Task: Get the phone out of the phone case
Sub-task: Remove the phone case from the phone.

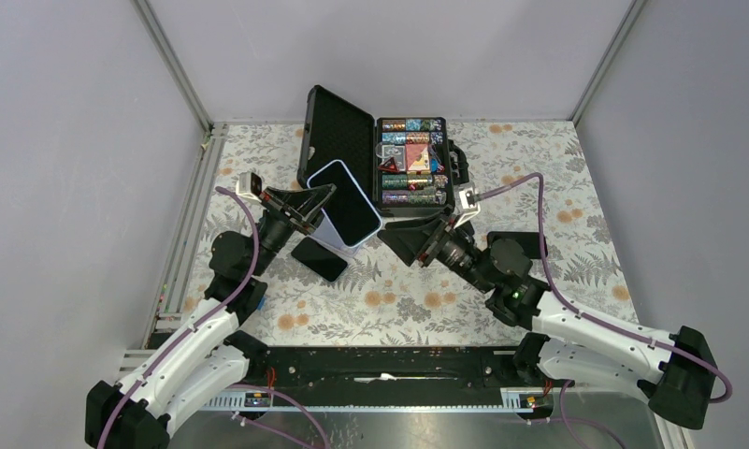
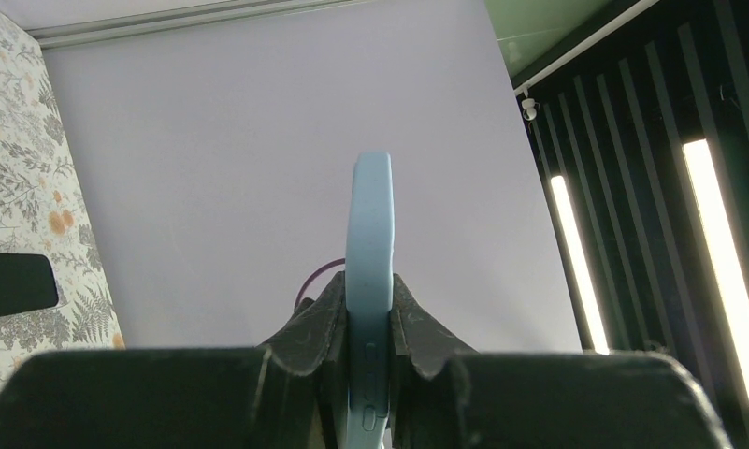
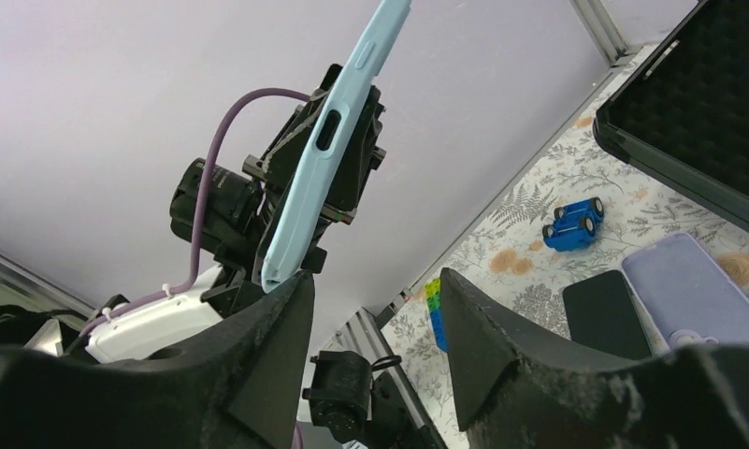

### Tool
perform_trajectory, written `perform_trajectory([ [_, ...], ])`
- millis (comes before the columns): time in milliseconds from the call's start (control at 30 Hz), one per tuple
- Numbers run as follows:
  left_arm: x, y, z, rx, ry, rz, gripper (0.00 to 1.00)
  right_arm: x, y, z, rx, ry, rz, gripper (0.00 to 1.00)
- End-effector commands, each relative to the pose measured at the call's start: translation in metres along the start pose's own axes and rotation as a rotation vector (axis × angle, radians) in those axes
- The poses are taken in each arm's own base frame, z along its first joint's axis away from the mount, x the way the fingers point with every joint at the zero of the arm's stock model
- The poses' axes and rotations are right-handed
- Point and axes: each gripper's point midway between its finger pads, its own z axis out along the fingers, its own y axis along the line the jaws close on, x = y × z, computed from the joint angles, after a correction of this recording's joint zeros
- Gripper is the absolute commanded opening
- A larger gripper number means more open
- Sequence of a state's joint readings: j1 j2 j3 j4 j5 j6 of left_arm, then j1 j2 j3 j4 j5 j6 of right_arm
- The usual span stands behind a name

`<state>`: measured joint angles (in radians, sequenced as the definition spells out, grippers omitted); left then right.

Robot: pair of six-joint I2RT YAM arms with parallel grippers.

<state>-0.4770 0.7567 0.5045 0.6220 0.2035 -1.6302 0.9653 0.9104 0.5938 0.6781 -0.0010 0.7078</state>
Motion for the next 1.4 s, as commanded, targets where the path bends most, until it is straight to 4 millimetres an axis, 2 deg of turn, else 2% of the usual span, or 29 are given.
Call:
perform_trajectory([
  [0,0.006,-0.052,-0.005,0.163,0.021,0.021,0.00,-0.024,0.008,0.007,0.004,-0.070,0.050,0.58],
  [67,0.006,-0.050,-0.005,0.157,0.020,0.023,0.00,-0.024,0.014,0.008,-0.031,-0.066,0.053,0.59],
  [233,0.004,-0.047,-0.004,0.153,0.014,0.021,0.00,-0.022,0.042,0.003,-0.189,-0.048,-0.001,0.72],
  [333,0.005,-0.047,-0.003,0.150,0.016,0.019,0.00,-0.023,0.044,0.002,-0.198,-0.044,-0.013,0.71],
  [500,0.003,-0.045,-0.003,0.145,0.010,0.013,0.00,-0.024,0.048,0.000,-0.219,-0.050,-0.036,0.60],
  [767,0.005,-0.048,-0.005,0.150,0.014,0.002,0.00,-0.032,0.047,0.009,-0.178,-0.065,-0.006,0.65],
  [933,0.006,-0.054,-0.006,0.163,0.016,0.003,0.00,-0.031,0.037,0.013,-0.120,-0.057,0.026,0.64],
  [1100,0.006,-0.060,-0.007,0.174,0.013,-0.005,0.00,-0.021,0.013,0.017,-0.024,-0.038,0.029,0.60],
  [1367,-0.001,-0.042,-0.008,0.105,-0.027,-0.091,0.00,-0.008,-0.003,0.017,-0.026,-0.040,-0.078,0.62],
])
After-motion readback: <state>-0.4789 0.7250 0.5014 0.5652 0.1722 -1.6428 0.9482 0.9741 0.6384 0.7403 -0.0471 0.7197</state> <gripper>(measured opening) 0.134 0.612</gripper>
